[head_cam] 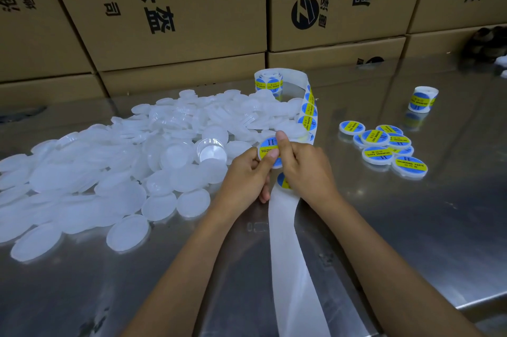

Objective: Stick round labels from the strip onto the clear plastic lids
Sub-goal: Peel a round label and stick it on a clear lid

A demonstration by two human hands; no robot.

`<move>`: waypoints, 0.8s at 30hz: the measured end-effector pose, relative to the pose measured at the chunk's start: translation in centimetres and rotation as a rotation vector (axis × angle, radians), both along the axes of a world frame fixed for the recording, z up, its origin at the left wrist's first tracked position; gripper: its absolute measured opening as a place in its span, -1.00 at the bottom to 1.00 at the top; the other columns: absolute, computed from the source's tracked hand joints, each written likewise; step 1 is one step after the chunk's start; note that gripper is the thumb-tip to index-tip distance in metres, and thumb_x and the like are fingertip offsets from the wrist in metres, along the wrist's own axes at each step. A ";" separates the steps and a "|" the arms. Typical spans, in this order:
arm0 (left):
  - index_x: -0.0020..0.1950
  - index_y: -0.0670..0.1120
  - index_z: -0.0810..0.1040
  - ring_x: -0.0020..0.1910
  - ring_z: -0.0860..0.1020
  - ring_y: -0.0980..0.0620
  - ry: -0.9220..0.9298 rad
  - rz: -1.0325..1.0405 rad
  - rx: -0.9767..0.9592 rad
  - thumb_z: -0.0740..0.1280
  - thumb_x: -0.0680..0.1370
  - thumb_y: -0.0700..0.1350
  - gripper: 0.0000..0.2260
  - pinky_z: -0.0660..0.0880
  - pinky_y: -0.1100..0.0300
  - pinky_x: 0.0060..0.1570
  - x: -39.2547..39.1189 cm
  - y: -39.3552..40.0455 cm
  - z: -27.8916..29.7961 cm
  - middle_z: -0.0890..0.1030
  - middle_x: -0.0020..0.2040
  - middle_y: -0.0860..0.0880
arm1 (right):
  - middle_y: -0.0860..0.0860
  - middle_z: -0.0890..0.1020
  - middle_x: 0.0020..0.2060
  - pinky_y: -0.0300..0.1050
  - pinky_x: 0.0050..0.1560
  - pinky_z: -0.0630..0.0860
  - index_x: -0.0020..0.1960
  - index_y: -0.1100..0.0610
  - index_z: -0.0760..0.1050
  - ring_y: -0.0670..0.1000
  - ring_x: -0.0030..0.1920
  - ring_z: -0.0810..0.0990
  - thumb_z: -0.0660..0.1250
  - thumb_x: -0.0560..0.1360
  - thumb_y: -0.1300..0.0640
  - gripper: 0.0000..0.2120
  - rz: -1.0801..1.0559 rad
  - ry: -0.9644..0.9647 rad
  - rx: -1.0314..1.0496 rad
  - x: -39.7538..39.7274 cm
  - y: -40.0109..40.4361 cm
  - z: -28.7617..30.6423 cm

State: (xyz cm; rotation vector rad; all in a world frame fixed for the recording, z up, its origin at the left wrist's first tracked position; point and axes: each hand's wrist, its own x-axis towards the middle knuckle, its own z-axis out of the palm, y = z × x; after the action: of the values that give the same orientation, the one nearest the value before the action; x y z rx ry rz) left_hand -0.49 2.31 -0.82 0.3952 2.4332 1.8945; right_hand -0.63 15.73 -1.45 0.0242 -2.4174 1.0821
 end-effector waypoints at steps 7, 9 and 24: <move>0.02 -0.15 0.53 -0.50 0.50 0.05 -0.018 -0.024 0.043 0.36 0.63 -0.09 -0.87 0.50 0.23 -0.38 -0.5 -0.8 0.0 0.54 -0.42 -0.05 | -0.04 0.39 -0.54 -0.22 -0.34 0.30 -0.43 0.11 0.26 -0.08 -0.43 0.37 0.08 0.67 -0.13 -0.45 0.120 -0.074 -0.150 0.1 -0.2 0.3; -0.04 -0.13 0.51 -0.48 0.50 0.02 -0.045 0.006 0.115 0.33 0.64 -0.08 -0.86 0.52 0.18 -0.36 -0.5 -1.0 0.0 0.52 -0.37 -0.07 | -0.02 0.37 -0.48 -0.21 -0.33 0.29 -0.36 0.13 0.26 -0.09 -0.42 0.32 0.11 0.67 -0.11 -0.50 0.161 -0.079 -0.149 0.0 -0.2 0.5; 0.22 -0.19 0.57 -0.43 0.57 0.07 -0.110 0.137 0.241 0.20 0.64 -0.34 -0.77 0.57 0.25 -0.35 -0.6 -0.9 -0.3 0.64 -0.20 -0.11 | -0.02 0.55 -0.37 -0.29 -0.46 0.33 -0.14 0.17 0.58 -0.15 -0.52 0.39 0.21 0.66 -0.01 -0.66 -0.122 -0.157 -0.926 -1.2 3.2 1.0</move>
State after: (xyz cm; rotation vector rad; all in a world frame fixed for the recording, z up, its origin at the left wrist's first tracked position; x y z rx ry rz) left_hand -1.13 1.38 -1.08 0.1281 2.2228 2.2099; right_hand -1.82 18.96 -0.44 -0.5170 -1.7824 2.0762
